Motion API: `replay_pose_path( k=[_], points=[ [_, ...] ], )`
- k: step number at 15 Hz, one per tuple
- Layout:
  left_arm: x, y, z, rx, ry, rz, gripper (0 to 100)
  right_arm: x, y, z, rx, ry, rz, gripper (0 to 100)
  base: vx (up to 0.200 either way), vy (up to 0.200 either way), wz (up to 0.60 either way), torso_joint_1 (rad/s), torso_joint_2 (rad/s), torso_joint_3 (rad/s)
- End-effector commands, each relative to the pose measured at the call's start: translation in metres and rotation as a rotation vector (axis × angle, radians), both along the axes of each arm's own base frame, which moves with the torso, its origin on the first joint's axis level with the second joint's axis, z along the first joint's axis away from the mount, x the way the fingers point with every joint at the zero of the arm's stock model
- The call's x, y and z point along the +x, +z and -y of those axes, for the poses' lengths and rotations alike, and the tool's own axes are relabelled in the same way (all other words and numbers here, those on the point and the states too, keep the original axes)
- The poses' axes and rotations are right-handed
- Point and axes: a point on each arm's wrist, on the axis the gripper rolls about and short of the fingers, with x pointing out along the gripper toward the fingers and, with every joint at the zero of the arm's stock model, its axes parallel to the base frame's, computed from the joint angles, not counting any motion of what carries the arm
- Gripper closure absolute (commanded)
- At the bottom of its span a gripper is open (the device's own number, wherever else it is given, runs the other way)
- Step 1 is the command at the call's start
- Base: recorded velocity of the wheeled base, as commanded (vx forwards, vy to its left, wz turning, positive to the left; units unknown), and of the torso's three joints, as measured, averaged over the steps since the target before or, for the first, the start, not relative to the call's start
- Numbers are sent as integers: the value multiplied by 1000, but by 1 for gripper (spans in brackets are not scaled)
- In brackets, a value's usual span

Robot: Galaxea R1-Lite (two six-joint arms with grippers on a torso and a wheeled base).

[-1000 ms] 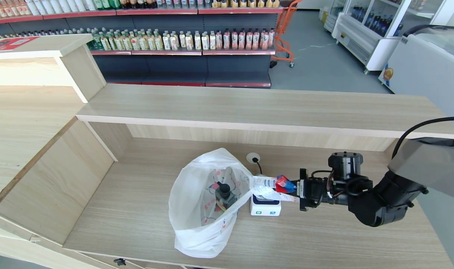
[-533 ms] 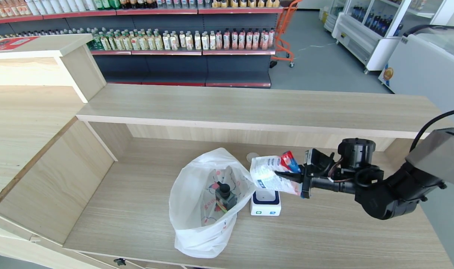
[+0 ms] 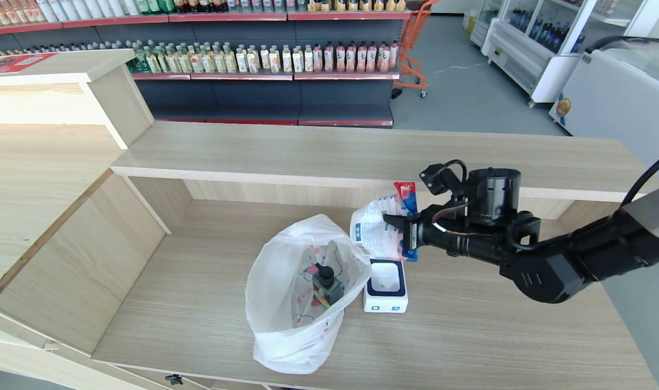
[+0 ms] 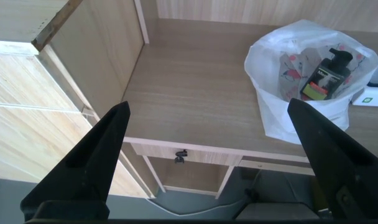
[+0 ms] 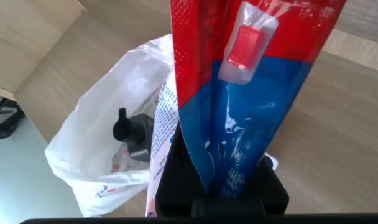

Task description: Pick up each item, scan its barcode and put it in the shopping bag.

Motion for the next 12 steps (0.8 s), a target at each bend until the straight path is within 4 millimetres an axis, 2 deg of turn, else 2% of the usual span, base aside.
replay_pose_path(
  k=[1, 6, 8, 9, 12],
  points=[
    [0, 0, 0, 0, 0, 0, 0, 9, -20, -27, -8, 52, -29, 100, 0, 0, 0, 0, 0, 0],
    [0, 0, 0, 0, 0, 1, 0, 46, -64, -51, -120, 100, 27, 100, 0, 0, 0, 0, 0, 0],
    [0, 0, 0, 0, 0, 1, 0, 50, -70, -62, -126, 149, 48, 100, 0, 0, 0, 0, 0, 0],
    [0, 0, 0, 0, 0, 0, 0, 55, -79, -66, -168, 196, 84, 100, 0, 0, 0, 0, 0, 0],
    [0, 0, 0, 0, 0, 0, 0, 57, -93, -69, -205, 256, 104, 100, 0, 0, 0, 0, 0, 0]
  ],
)
